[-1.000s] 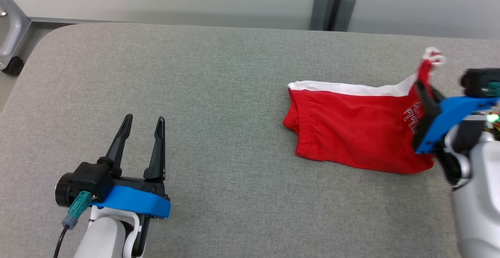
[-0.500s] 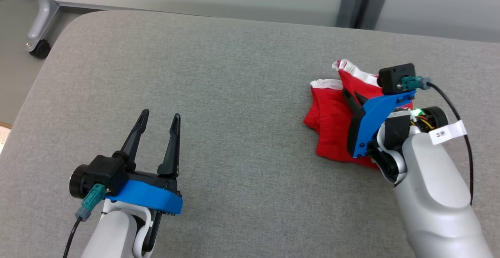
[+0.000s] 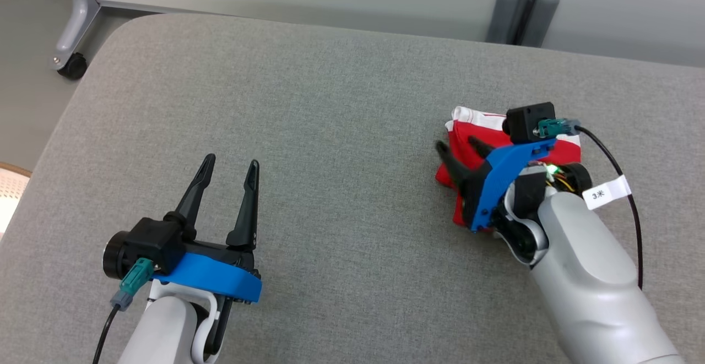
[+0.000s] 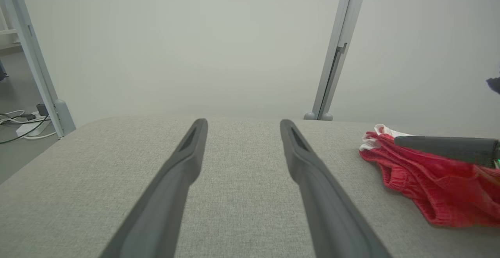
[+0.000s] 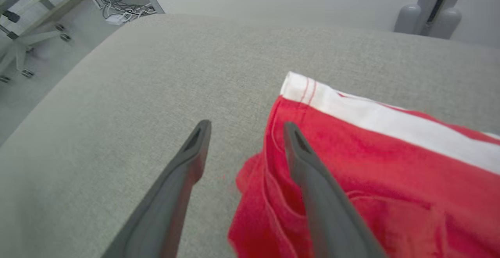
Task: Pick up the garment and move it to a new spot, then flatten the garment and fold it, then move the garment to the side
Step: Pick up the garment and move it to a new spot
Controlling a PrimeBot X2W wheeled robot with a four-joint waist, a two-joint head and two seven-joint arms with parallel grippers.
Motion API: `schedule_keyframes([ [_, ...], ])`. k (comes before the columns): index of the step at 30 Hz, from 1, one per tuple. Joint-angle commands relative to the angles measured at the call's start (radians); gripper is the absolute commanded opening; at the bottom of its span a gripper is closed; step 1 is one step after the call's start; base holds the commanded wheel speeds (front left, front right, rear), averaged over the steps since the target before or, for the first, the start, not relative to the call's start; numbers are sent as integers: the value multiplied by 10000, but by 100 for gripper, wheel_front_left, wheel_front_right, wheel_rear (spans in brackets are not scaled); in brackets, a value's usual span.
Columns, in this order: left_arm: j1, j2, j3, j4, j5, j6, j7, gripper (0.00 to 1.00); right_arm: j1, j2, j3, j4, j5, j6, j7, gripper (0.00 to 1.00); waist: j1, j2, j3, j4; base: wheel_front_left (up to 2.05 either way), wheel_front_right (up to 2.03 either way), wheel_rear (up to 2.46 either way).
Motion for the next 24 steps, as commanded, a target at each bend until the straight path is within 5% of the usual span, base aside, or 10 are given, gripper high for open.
schedule_keyframes([
  [1, -9, 14, 10, 16, 10, -14, -43, 100, -165, 4, 176, -203, 345, 1, -163, 100, 0, 0, -56, -34, 0, 0, 0],
  [8, 313, 116, 215, 35, 82, -14, -43, 100, 140, -418, 967, -1889, 1239, -1, -1077, 100, 0, 0, -473, -437, 0, 0, 0],
  [17, 426, 201, 282, 116, 111, -14, -43, 100, 1628, -1958, -716, -2664, -8, 1, -986, 100, 0, 0, -805, -792, 0, 0, 0],
  [24, 203, 328, 366, 277, 100, -14, -43, 100, 2564, -1993, -1510, -2681, -923, 1, -753, 100, 0, 0, -615, -845, 0, 0, 0],
])
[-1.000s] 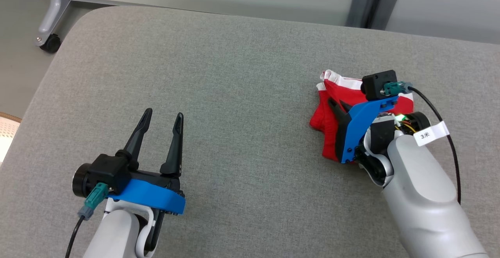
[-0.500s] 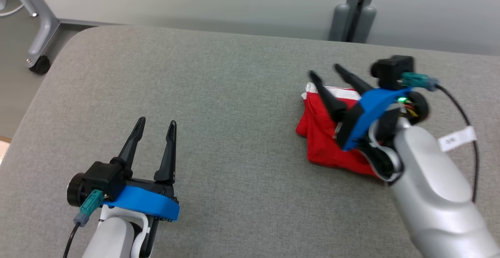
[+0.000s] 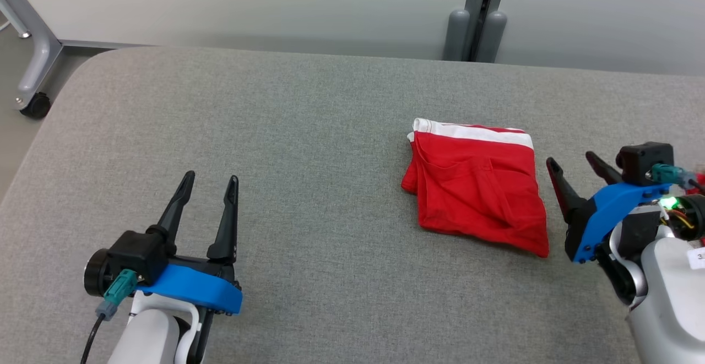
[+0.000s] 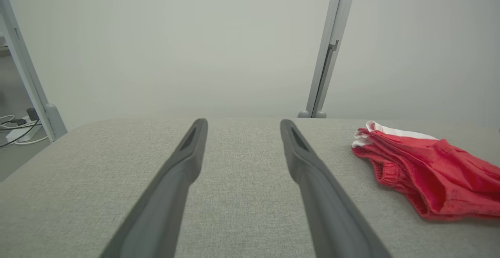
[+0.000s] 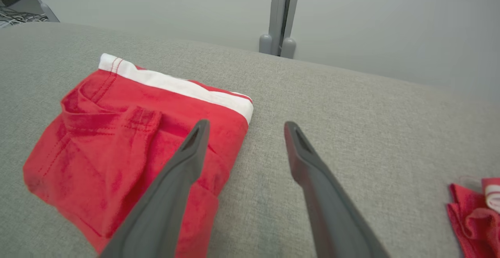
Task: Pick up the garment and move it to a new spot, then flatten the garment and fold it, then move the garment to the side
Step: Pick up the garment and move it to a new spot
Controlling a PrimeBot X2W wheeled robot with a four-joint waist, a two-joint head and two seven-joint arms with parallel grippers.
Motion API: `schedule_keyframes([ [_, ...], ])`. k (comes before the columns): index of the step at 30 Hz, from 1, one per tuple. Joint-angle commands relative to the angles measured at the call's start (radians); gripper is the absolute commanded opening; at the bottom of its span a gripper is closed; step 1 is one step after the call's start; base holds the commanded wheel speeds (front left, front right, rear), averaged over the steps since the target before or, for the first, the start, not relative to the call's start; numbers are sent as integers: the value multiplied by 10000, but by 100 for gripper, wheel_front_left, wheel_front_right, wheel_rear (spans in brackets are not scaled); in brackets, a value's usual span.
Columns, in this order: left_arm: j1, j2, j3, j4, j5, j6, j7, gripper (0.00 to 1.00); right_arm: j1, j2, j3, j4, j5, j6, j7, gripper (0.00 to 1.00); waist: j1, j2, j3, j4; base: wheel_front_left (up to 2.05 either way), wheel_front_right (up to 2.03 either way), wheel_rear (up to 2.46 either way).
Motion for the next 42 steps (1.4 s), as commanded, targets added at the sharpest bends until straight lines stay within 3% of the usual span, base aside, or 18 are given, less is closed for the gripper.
schedule_keyframes([
  [1, -168, 61, 71, 74, 24, -14, -43, 100, 159, 121, -8, 34, -136, 1, 10, 81, 0, -1, 57, 20, 0, 0, 0],
  [4, -238, 43, 224, 317, 3, -14, -43, 100, 133, 328, 39, 214, -361, 1, 79, 14, 0, -1, 168, 61, 0, 0, 0],
  [5, -265, 42, 281, 388, -4, -14, -43, 100, 90, 391, 107, 313, -427, 1, 86, 0, 0, -1, 196, 72, 0, 0, 0],
  [16, -248, -39, 663, 587, -53, -14, -44, 100, -283, 1063, 1977, 978, -203, 1, 124, 0, 0, -1, 251, 174, 0, 0, 0],
  [25, 123, -116, 1063, 385, 3, -14, -44, 100, 750, 1252, 4808, -478, 2304, 1, 842, 0, 0, -1, -33, -56, 0, 0, 0],
  [29, 311, -186, 1304, 286, 35, -14, -44, 100, 1242, 1075, 4821, -1391, 2927, 1, 408, 0, 0, -1, -185, -190, 0, 0, 0],
  [30, 352, -192, 1376, 255, 55, -14, -44, 100, 1373, 1079, 4624, -1594, 2976, 1, 191, 21, 0, -1, -231, -224, 0, 0, 0],
  [31, 413, -214, 1440, 226, 68, -14, -44, 100, 1505, 1082, 4379, -1794, 2970, 1, -51, 91, 0, -1, -280, -256, 0, 0, 0],
  [32, 483, -247, 1515, 208, 90, -14, -44, 100, 1659, 1100, 4047, -1989, 2920, 1, -313, 100, 0, -1, -342, -293, 0, 0, 0],
  [38, 888, -372, 1901, 75, 190, -9, -44, 100, 2767, 1489, 1719, -3247, 2219, 2, -1793, 100, 0, -1, -697, -517, 0, 0, 0],
  [42, 1115, -403, 2104, 28, 261, -10, -44, 100, 3438, 1714, 292, -3895, 1482, 1, -2100, 100, 0, -1, -926, -694, 0, 0, 0],
])
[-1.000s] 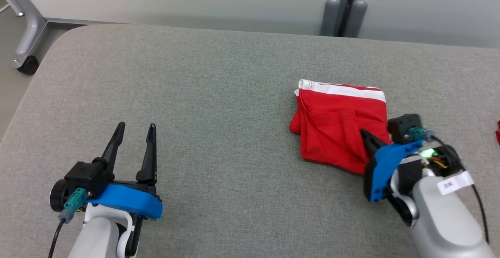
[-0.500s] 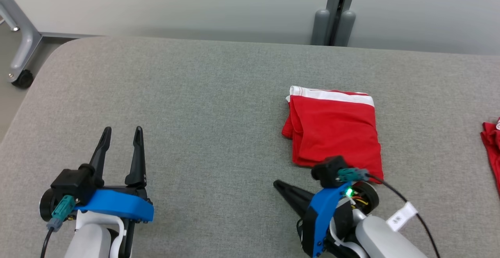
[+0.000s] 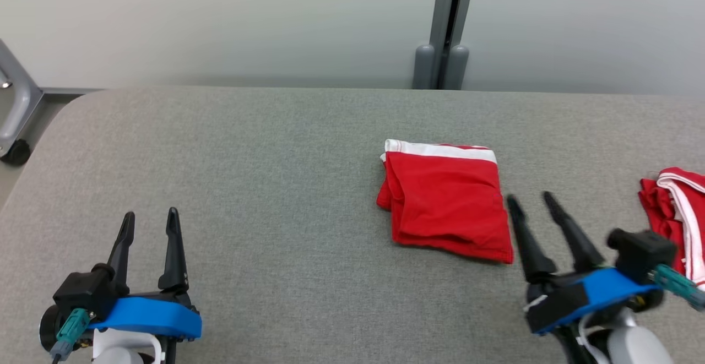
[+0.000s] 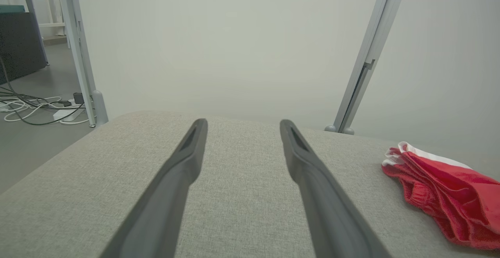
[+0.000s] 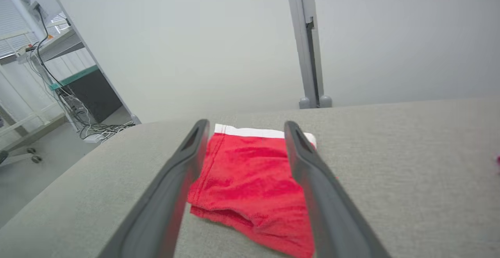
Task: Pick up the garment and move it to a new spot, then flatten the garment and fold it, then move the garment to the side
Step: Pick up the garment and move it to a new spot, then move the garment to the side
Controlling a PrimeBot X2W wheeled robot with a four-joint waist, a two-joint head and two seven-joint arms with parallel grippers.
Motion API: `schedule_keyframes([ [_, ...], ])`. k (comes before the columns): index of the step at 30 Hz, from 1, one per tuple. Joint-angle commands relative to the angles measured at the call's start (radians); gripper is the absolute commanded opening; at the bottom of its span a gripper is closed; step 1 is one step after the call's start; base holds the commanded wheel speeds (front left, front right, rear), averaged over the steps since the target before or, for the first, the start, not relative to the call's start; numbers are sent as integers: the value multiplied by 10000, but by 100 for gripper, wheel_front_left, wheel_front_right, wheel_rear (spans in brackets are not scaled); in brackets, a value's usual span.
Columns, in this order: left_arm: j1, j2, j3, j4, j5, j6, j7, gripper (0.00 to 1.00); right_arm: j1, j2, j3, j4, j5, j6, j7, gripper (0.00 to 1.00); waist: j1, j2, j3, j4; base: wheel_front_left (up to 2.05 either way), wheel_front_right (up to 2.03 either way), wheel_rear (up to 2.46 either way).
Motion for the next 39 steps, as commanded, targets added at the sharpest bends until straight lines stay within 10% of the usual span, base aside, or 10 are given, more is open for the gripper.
schedule_keyframes([
  [1, 113, -31, 74, -53, 84, -10, -44, 100, 356, 91, -441, -182, -291, 2, -9, 100, 0, 0, -141, -129, 0, 0, 0],
  [14, 584, 23, 293, 96, 248, -11, -44, 100, 1036, 180, -2122, -329, -1468, 2, 134, 100, 0, 0, -482, -718, 0, 0, 0],
  [39, 508, 67, 128, 406, 172, -13, -44, 100, 882, 82, -1705, 678, -1070, 2, -15, 100, 0, 0, -589, -1028, 0, 0, 0],
])
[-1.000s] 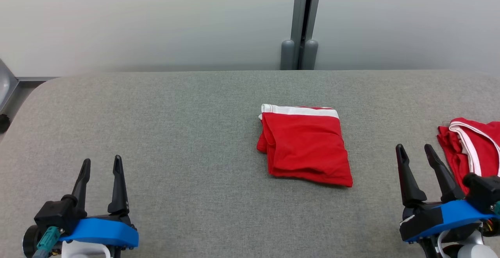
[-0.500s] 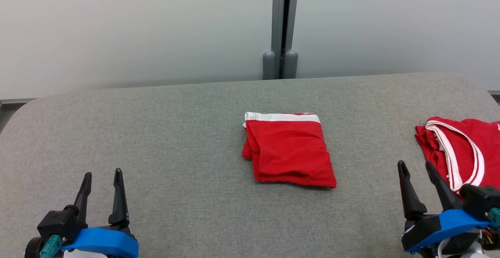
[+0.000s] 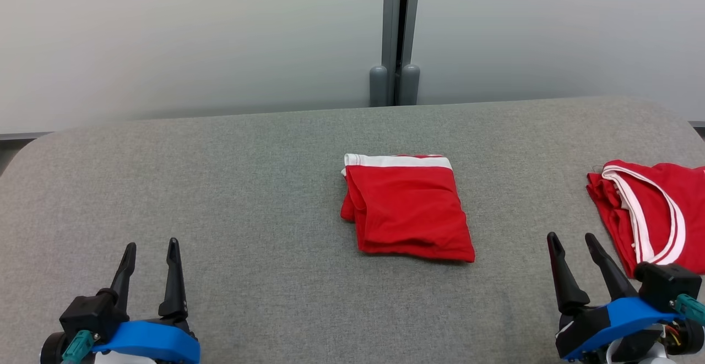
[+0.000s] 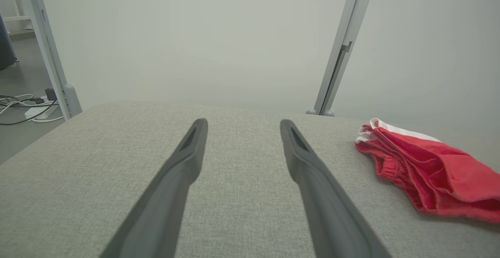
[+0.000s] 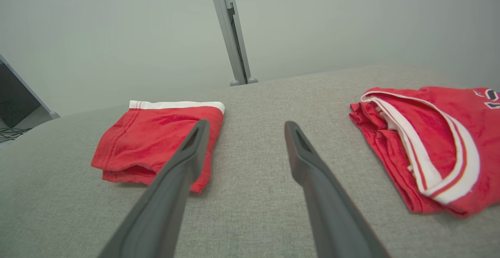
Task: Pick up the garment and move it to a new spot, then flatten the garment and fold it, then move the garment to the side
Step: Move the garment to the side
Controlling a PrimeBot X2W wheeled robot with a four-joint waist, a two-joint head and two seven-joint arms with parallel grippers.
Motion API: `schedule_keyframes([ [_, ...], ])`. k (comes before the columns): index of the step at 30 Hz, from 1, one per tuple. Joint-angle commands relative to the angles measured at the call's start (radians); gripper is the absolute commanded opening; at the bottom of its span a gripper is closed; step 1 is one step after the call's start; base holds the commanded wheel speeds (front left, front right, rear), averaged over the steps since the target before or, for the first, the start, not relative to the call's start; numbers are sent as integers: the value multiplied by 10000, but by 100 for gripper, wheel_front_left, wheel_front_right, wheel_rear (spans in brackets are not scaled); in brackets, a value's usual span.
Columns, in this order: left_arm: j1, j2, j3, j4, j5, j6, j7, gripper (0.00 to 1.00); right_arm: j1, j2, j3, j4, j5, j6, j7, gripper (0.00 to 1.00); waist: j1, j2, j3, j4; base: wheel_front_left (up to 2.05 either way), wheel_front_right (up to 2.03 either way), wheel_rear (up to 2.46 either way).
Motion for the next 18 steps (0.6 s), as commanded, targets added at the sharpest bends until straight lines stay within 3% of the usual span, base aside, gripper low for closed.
schedule_keyframes([
  [1, -125, 49, 7, 6, 3, -13, -44, 100, -69, -27, 21, 23, 25, 1, -44, 100, 0, 0, 23, 10, 0, 0, 0],
  [12, -205, 54, -97, -51, -55, -14, -44, 100, -219, -84, 15, 152, -223, 1, 137, 100, 0, 0, 94, 121, 0, 0, 0],
  [18, -390, 67, -152, -138, -13, -14, -44, 100, -964, -146, 141, 39, -263, 1, 964, 100, 0, 0, 389, 269, 0, 0, 0],
])
